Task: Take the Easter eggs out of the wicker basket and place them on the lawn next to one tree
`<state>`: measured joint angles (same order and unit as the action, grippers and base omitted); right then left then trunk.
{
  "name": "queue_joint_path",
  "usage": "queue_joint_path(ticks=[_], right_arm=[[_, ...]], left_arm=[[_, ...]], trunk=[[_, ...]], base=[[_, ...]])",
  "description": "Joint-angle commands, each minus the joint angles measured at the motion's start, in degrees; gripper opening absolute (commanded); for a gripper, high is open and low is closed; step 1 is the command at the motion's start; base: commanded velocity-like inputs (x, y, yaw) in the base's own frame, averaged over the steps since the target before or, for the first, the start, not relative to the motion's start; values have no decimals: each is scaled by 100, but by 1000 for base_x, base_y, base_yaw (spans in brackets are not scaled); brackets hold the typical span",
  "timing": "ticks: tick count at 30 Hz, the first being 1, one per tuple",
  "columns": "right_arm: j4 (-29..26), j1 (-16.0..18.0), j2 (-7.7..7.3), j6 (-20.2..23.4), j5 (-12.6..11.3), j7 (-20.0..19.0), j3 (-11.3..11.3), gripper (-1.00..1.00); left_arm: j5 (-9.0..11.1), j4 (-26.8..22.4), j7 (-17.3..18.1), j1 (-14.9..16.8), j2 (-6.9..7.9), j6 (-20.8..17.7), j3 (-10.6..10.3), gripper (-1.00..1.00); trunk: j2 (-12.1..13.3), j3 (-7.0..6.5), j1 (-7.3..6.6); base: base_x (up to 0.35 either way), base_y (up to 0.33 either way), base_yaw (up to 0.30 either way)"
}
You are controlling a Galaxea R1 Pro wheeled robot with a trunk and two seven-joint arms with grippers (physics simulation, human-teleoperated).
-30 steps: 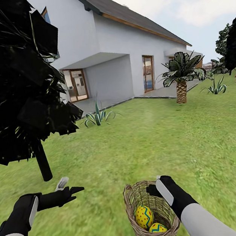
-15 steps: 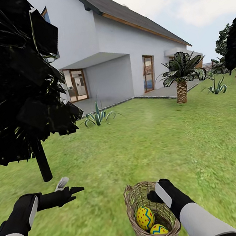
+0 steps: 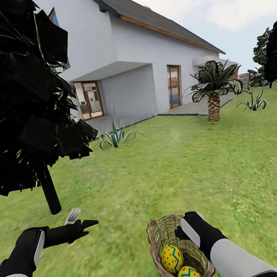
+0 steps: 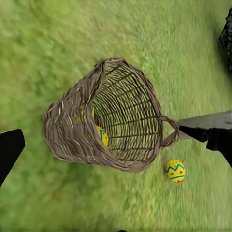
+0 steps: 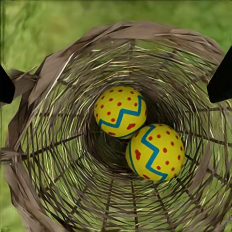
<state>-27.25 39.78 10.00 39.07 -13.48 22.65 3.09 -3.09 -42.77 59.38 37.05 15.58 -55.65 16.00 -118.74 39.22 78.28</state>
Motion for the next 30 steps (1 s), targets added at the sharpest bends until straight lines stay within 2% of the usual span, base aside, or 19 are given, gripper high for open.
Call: queue_joint_path(ticks=[1,6,30], right_arm=[[-4,3,0,14,-59,55,94,100],[0,3,0,13,-59,55,282,100],[1,3,0,-21,-51,55,315,100]], left_arm=[[-34,-3,39,4,-2,-42,17,100],[-34,-3,37,4,-2,-42,17,100],[-35,-3,39,4,-8,-42,9,100]], trunk=[[-3,7,0],[-3,7,0],[-3,7,0]], base=[[24,9,0],[8,3,0],[73,39,0]])
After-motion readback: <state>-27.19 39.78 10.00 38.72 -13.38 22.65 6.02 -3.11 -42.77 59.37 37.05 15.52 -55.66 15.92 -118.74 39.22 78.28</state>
